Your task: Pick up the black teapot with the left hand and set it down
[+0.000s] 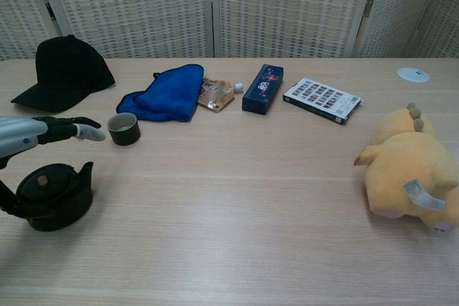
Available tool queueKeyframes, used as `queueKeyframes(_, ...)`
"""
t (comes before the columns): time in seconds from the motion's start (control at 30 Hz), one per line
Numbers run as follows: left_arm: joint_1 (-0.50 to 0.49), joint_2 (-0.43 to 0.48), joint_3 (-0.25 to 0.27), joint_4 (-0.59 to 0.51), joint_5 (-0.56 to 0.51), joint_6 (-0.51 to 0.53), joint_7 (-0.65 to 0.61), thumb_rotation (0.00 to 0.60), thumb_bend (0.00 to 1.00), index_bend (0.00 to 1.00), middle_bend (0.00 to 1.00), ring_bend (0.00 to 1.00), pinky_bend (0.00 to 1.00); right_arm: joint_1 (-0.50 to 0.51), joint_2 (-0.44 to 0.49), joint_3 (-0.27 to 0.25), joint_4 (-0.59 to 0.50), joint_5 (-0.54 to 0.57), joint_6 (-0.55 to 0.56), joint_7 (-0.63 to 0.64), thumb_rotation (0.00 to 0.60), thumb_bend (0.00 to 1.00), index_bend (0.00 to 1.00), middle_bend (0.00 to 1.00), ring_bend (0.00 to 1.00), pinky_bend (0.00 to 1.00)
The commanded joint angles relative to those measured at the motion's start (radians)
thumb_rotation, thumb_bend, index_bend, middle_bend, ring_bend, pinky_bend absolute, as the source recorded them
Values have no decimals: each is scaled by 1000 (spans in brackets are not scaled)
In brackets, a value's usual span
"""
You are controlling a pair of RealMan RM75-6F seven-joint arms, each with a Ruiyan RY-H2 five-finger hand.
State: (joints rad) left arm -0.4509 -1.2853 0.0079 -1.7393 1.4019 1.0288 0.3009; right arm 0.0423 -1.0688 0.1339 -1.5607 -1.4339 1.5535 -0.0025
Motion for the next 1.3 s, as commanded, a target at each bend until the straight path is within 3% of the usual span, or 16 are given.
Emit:
queueKeyframes(0.03, 2, 5, 5, -1, 0, 3, -1, 600, 211, 0, 0, 43, 13, 1, -1, 1, -1, 0, 0, -1, 600, 214, 195, 221, 201, 199)
queueKeyframes(0.53, -5, 23, -3, 57, -37, 11, 41, 600, 212, 0, 0, 43, 13, 1, -5, 1, -2, 2, -2, -6, 600, 214, 195, 220, 202, 200)
queueKeyframes(1.3, -49, 5, -80, 242, -108, -13, -74, 600, 212, 0, 0, 44, 13, -4, -12, -2, -16, 1, 3, -21, 600, 214, 195, 220, 201, 199)
